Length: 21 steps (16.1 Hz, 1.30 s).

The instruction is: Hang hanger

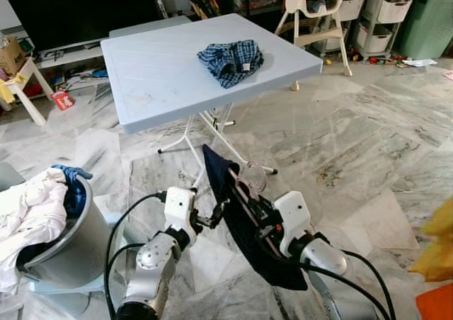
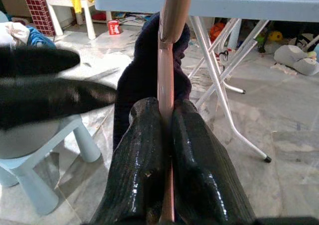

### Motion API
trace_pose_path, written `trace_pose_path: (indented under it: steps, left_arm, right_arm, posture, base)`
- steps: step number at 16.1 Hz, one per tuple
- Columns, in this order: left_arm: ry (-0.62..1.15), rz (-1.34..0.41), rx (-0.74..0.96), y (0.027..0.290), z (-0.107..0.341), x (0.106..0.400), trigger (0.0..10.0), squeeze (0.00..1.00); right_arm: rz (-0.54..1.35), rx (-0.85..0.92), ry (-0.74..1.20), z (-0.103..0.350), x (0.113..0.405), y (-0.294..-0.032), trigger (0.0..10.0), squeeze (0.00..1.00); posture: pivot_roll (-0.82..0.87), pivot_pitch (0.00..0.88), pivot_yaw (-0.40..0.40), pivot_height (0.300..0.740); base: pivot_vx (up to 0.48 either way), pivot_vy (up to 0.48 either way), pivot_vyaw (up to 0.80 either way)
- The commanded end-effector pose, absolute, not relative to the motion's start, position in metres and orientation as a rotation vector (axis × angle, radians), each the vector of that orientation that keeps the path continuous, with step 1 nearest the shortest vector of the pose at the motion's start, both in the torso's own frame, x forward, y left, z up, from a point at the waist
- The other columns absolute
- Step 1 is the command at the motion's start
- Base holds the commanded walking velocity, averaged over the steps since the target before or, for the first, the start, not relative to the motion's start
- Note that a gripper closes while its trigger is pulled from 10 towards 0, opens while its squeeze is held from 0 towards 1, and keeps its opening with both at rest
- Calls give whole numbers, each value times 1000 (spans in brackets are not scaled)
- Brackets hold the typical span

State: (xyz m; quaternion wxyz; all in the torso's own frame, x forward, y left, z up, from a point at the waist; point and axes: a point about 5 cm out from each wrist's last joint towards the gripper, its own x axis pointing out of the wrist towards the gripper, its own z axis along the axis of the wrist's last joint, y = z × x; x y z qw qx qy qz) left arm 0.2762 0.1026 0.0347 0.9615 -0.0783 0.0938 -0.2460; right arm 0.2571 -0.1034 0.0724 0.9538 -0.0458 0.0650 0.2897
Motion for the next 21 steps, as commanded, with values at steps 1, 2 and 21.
trace_pose_path:
  steps: [1,2,21]
  left_arm:
    - [203,-511,-146,104,32,275,10000,1000]
    - [206,-498,-134,105,31,275,10000,1000]
    - [247,-321,-48,124,30,311,0,0]
  right_arm:
    - [622,-96,70,85,262,-94,10000,0]
    - [631,-94,69,87,262,-93,10000,0]
    - [754,-77,108,98,246,-103,10000,0]
  posture:
    - [-182,0,95,740]
    - [-180,0,94,740]
    - [-220,11,108,740]
  base:
    - [0,0,0]
    - [0,0,0]
    - [0,0,0]
